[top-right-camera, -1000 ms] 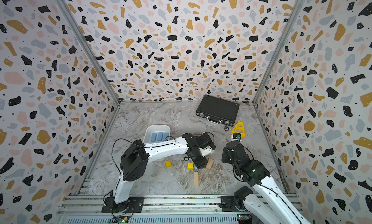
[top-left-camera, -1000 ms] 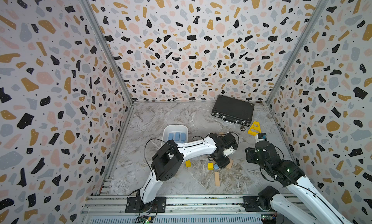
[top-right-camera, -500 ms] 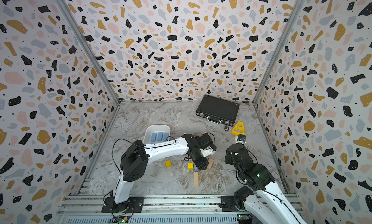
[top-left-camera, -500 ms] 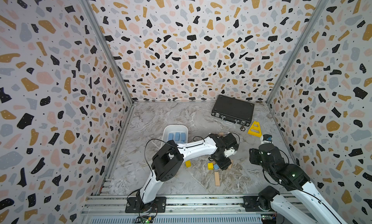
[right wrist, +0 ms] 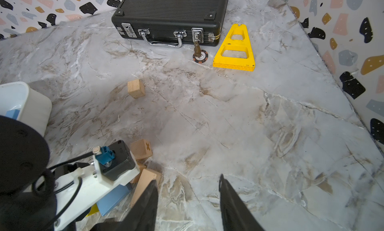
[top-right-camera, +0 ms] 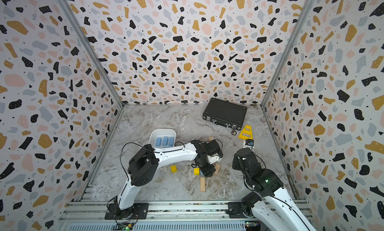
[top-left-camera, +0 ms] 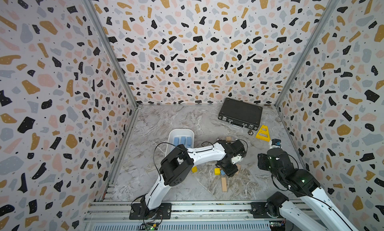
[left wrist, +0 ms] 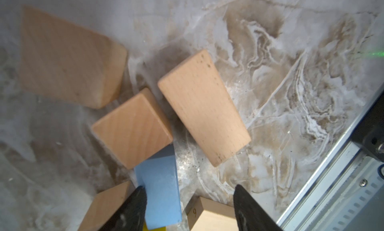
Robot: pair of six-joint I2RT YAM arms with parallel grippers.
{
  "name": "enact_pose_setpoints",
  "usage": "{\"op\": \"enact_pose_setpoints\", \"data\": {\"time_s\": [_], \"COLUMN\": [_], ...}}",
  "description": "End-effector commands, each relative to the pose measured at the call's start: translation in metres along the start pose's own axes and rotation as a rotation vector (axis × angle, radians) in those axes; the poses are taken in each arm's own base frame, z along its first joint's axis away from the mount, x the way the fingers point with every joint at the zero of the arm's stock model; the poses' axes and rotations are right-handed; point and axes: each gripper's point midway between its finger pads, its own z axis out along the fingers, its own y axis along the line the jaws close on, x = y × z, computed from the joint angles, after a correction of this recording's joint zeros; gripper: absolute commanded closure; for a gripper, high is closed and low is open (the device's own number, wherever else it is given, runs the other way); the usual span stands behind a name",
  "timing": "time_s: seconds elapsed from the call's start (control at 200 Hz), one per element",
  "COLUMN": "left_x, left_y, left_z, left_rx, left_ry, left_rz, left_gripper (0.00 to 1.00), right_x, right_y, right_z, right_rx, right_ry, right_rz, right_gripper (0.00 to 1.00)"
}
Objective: Pick out the blue building blocks
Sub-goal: Pick up the building block from the center of the board.
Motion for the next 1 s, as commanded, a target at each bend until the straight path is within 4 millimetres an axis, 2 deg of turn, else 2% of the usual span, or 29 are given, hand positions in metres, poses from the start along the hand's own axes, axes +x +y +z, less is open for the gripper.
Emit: {"op": "enact_pose_setpoints", "data": {"time_s": [0.0, 0.225, 0.35, 0.581, 0.866, 0.996], "left_x": [0.000, -0.001, 0.002, 0.006, 0.011, 0.013], "left_y": [0.007, 0.013, 0.018, 0.021, 0.026, 0.029], "left_z": [-0.004, -0.003, 0.002, 0.012, 0.024, 0.029], "left_rx": [-0.051, -0.087, -0.109, -0.114, -0.130, -0.141], "left_ry": [0.001, 0.000, 0.013, 0.037, 0.071, 0.088], "left_rz": [-0.002, 0.003, 0.002, -0.009, -0.016, -0.018], "left_gripper": [0.32, 0.32, 0.42, 0.46, 0.46, 0.54], "right_x": [0.003, 0.004, 0.004, 0.004, 0.006, 0.007], "right_y": [-0.006, -0.006, -0.006, -0.006, -0.007, -0.007], "right_z": [0.000, 0.001, 0.002, 0.002, 0.003, 0.004], "right_rx": [0.026, 0.028, 0.028, 0.028, 0.032, 0.032], "right_ry": [0.004, 0.009, 0.008, 0.009, 0.013, 0.012], "right_rz": [0.005, 0.003, 0.002, -0.001, -0.003, -0.004], "right_gripper": [0.50, 0.50, 0.50, 0.50, 0.50, 0.50]}}
